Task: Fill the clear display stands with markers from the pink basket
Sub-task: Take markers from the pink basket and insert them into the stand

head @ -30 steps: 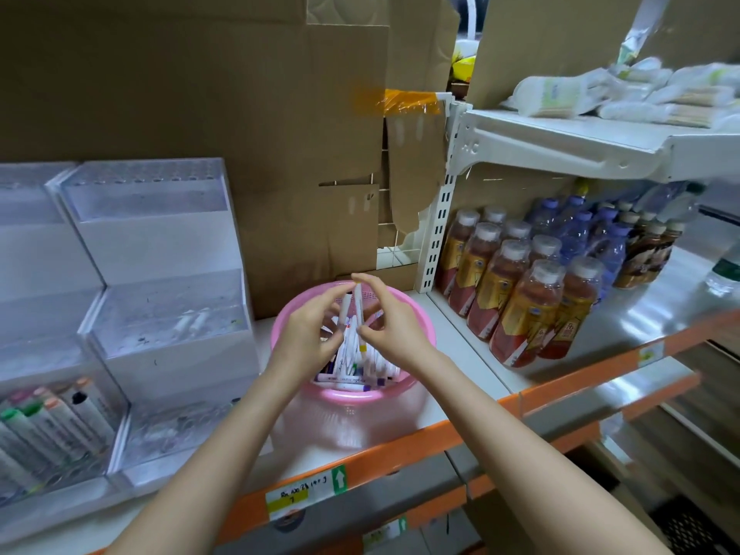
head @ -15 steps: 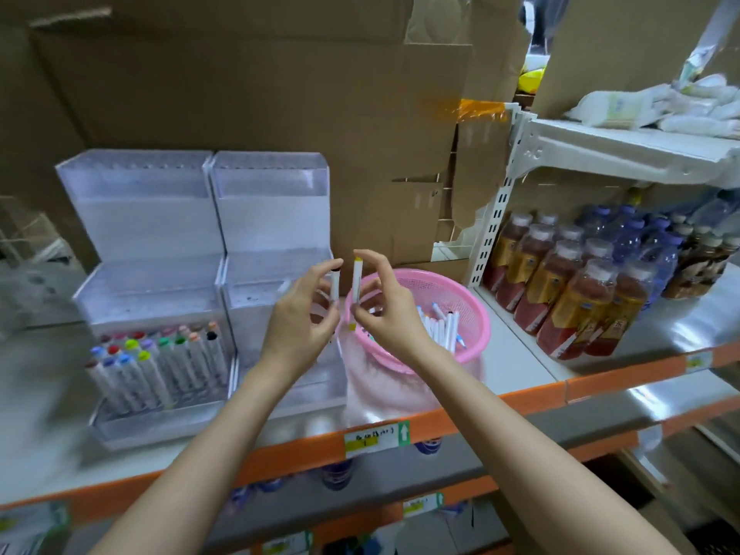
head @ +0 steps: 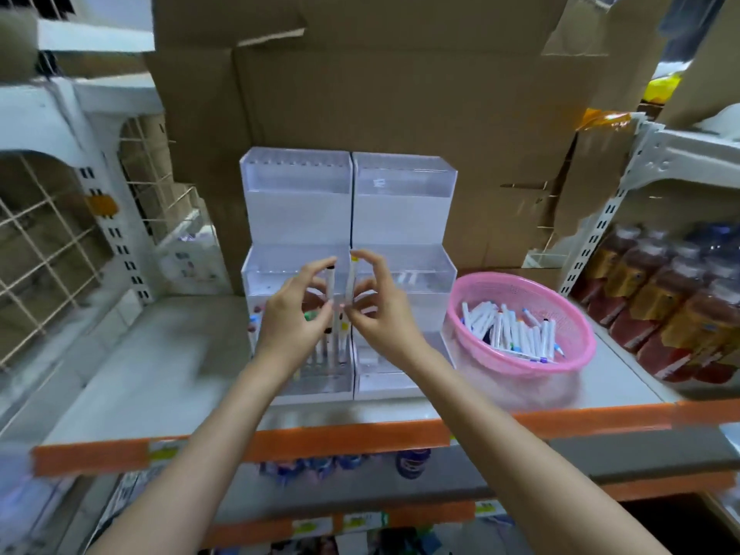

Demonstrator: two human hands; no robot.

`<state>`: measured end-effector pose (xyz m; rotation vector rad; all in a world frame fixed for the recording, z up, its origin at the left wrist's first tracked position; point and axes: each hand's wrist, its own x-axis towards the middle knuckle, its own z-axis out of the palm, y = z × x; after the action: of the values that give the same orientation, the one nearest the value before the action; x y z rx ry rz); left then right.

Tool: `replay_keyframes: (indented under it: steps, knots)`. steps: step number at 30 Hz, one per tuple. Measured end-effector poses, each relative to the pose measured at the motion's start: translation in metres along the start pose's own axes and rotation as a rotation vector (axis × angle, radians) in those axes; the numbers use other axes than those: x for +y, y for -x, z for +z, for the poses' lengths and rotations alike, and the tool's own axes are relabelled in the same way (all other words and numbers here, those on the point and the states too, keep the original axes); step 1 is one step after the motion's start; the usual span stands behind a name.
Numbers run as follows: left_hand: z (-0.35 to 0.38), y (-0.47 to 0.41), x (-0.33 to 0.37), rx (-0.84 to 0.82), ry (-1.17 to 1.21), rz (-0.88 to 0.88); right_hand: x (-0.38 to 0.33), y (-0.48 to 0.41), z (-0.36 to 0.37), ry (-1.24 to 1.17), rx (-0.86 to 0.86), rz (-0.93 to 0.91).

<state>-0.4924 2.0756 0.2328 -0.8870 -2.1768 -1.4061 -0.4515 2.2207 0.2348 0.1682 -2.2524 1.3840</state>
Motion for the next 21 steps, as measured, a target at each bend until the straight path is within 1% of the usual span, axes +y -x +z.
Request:
replay_keyframes:
  steps: [6, 10, 14, 19, 21]
  knots:
    - [-0.02, 0.009, -0.016, -0.033, 0.019, -0.03, -0.003, 0.005, 0.029, 0.054, 0.067, -0.018]
    - [-0.027, 0.011, -0.02, -0.058, 0.014, -0.015, 0.005, 0.015, 0.046, 0.162, 0.151, -0.075]
    - [-0.028, 0.012, -0.026, -0.068, -0.002, 0.031, 0.011, 0.018, 0.056, 0.21, 0.191, -0.046]
    - [-0.025, 0.016, -0.037, -0.091, -0.048, 0.074, 0.008, 0.023, 0.058, 0.219, 0.185, -0.085]
    - [-0.024, 0.016, -0.038, -0.091, -0.049, 0.084, 0.007, 0.024, 0.059, 0.221, 0.172, -0.073]
